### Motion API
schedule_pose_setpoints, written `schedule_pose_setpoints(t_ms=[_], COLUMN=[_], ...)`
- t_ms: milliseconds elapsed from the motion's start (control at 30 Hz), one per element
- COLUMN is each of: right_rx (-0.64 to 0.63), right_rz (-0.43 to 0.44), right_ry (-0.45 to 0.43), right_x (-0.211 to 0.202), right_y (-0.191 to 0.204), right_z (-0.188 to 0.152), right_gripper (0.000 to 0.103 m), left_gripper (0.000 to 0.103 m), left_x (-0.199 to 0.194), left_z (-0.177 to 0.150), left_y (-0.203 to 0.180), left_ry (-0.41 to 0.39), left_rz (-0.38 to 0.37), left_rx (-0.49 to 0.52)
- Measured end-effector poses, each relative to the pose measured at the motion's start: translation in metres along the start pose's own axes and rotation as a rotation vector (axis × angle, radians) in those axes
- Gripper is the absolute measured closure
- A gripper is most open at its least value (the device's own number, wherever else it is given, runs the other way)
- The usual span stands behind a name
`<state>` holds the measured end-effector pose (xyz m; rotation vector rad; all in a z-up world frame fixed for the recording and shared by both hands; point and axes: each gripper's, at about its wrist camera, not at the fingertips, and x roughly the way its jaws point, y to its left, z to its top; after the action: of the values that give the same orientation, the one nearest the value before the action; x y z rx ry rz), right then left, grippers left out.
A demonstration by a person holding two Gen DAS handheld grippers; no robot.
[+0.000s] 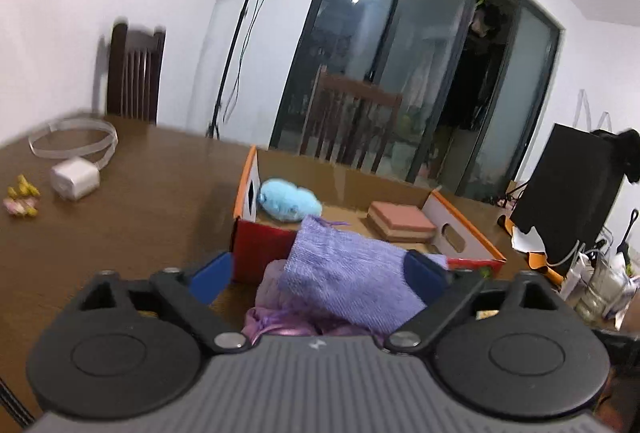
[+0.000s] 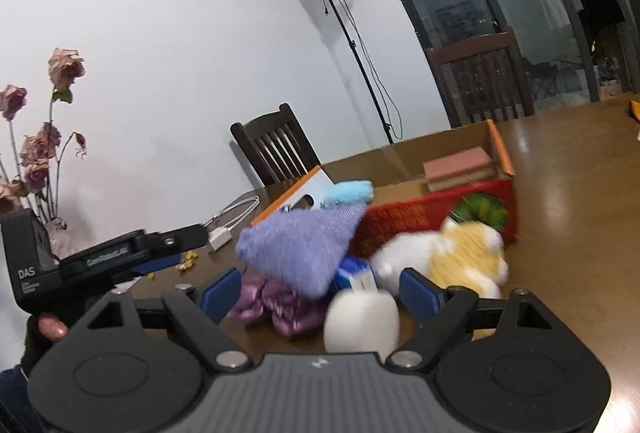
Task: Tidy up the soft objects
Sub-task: 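Reach both grippers to the lavender mesh pouch and pinch its edge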
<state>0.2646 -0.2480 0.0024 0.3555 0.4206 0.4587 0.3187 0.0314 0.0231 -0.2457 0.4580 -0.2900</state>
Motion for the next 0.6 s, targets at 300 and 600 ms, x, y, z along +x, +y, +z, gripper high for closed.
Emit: schedule_pose_setpoints(t_ms=[300,600], right_rx=[0.071,0.017], right_rz=[0.026,0.043], right_ry=[0.044,0.032], right_x=[0.088,0.075], right_y=[-0.012,0.003], right_z=[0.022,0.027], right_gripper=[0.043,0.086], left_gripper=[0.072,0.094], left_x=[0.049,0.005], left_z=[0.0,0.006], left_y=[0.028,0.014], left_ry=[0.12,0.076], left_rz=[-0.099,-0.176], left_rx=[-0.136,-0.158])
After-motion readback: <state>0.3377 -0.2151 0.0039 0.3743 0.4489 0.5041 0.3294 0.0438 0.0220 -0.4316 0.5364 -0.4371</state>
